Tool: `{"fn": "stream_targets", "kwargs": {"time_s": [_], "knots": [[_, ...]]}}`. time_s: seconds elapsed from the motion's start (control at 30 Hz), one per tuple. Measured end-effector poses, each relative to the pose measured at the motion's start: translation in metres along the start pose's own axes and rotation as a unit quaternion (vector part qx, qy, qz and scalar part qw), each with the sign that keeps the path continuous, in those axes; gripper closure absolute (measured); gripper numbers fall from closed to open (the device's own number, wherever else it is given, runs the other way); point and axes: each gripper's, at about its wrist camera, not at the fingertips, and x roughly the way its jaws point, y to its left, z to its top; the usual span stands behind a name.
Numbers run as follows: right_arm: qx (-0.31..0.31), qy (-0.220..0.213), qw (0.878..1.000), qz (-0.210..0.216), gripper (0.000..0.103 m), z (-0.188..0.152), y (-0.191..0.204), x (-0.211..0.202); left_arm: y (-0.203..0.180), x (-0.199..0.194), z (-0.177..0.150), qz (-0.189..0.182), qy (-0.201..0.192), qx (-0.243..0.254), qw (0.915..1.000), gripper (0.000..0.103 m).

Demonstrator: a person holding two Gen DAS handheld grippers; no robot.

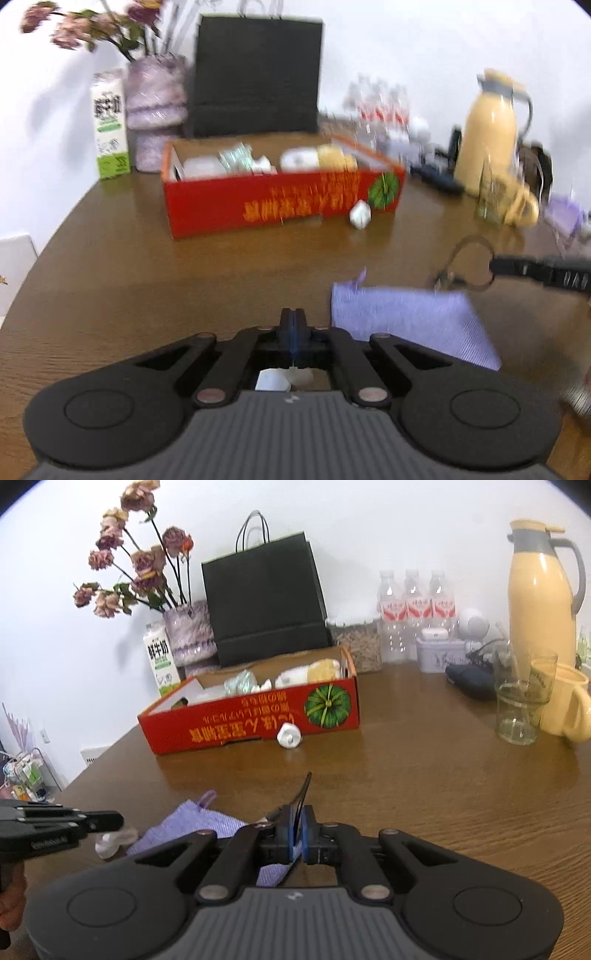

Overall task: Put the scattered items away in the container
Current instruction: 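Lift the held white item and black cable away from the table, then carry the white cap in the left tool while right tool carries the cable to the box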

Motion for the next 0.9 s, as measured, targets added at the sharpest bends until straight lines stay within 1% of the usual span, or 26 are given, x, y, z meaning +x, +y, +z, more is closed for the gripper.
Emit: {"fn": "stream_targets", "kwargs": {"time_s": [0.1,0.13,0.17,0.2,0.23,0.27,0.3,0.33,0.37,0.43,0.5,0.53,0.57,0.63,0.7,0.77,0.83,0.9], "knots": [[-0.003,-0.011,1.000,0.001,0.100,0.005,0.000,-0.007,0.006,-0.016,0.010,-0.012,-0.022,-0.015,0.9996,0.102],[-0.004,-0.014,1.000,0.002,0.100,0.006,0.000,-0.010,0.006,-0.019,0.012,-0.018,-0.024,-0.010,0.9995,0.102],[-0.005,-0.017,1.000,0.002,0.100,0.008,0.001,-0.012,0.004,-0.018,0.012,-0.024,-0.020,0.001,0.9995,0.100],[-0.006,-0.019,1.000,0.002,0.100,0.008,0.001,-0.013,0.002,-0.013,0.010,-0.029,-0.007,0.022,0.9993,0.098],[-0.007,-0.020,1.000,0.003,0.100,0.009,0.001,-0.014,-0.001,-0.005,0.007,-0.025,0.007,0.039,0.9989,0.093],[-0.006,-0.017,1.000,0.004,0.100,0.008,0.001,-0.014,-0.003,0.004,0.003,-0.024,0.023,0.050,0.9982,0.083],[-0.004,-0.015,1.000,0.004,0.100,0.007,0.001,-0.014,-0.004,0.017,-0.002,-0.021,0.050,0.058,0.9968,0.081],[-0.002,-0.013,1.000,0.005,0.100,0.006,0.001,-0.014,-0.005,0.028,-0.007,-0.004,0.070,0.062,0.9956,0.078],[-0.002,-0.010,1.000,0.006,0.100,0.004,0.001,-0.015,-0.006,0.030,-0.010,0.003,0.058,0.070,0.9959,0.076],[-0.001,-0.008,1.000,0.006,0.100,0.001,0.002,-0.016,-0.008,0.031,-0.008,0.004,0.060,0.077,0.9952,0.076],[0.000,-0.005,1.000,0.005,0.100,-0.001,0.002,-0.018,-0.009,0.033,-0.005,-0.002,0.071,0.076,0.9946,0.082],[0.001,-0.004,1.000,0.004,0.100,-0.002,0.001,-0.019,-0.010,0.033,-0.003,-0.008,0.076,0.078,0.9941,0.088],[0.002,-0.002,1.000,0.003,0.100,-0.003,0.001,-0.019,-0.011,0.033,-0.002,-0.010,0.081,0.077,0.9937,0.096],[0.004,-0.002,1.000,0.002,0.100,-0.004,0.000,-0.021,-0.010,0.031,-0.001,-0.002,0.087,0.066,0.9941,0.098],[0.004,-0.005,1.000,0.003,0.100,-0.005,0.001,-0.024,-0.008,0.025,-0.002,0.006,0.076,0.048,0.9959,0.098],[0.004,-0.010,1.000,0.006,0.100,-0.004,0.002,-0.027,-0.003,0.013,-0.002,0.002,0.056,0.027,0.9981,0.098],[-0.004,-0.014,1.000,0.008,0.100,-0.001,0.005,-0.029,0.004,-0.002,0.008,0.000,0.026,0.004,0.9997,0.098],[-0.022,-0.016,1.000,0.015,0.102,0.005,0.011,-0.031,0.010,-0.017,0.020,-0.007,-0.010,-0.008,0.9999,0.098]]}}
